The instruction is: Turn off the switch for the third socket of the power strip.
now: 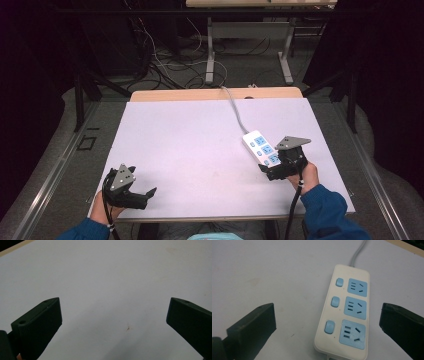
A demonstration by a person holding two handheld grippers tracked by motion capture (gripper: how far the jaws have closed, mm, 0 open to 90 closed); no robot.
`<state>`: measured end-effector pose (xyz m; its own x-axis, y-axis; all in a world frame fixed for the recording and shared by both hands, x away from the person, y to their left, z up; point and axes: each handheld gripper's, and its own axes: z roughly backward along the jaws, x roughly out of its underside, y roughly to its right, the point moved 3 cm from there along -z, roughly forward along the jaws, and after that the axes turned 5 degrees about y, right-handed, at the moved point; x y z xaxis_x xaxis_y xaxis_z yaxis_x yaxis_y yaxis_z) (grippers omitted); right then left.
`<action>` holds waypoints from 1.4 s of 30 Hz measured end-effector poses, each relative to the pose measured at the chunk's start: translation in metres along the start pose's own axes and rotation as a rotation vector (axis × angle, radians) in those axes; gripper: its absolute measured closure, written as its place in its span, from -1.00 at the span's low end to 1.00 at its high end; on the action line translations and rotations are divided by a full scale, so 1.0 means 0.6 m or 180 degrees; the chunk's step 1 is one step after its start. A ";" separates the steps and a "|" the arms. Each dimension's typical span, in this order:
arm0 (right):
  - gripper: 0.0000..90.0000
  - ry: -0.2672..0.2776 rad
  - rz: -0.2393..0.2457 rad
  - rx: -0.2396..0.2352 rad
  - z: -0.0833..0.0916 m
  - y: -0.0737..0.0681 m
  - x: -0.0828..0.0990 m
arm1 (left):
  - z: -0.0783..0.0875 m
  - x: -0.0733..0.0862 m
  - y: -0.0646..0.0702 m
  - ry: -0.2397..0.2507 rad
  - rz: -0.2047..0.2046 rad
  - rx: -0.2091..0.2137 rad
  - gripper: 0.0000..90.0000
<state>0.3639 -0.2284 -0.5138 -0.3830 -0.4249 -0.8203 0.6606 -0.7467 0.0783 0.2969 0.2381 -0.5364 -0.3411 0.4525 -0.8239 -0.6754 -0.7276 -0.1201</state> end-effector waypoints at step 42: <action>-1.00 0.0329 -0.0055 0.0219 0.072 0.022 0.042 | 0.003 -0.001 -0.001 0.0004 -0.0037 -0.0032 -1.00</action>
<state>0.3350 -0.2711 -0.5089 -0.3231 -0.3592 -0.8756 0.6071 -0.7884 0.0994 0.2964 0.2393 -0.5348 -0.3324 0.4603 -0.8232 -0.6728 -0.7274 -0.1351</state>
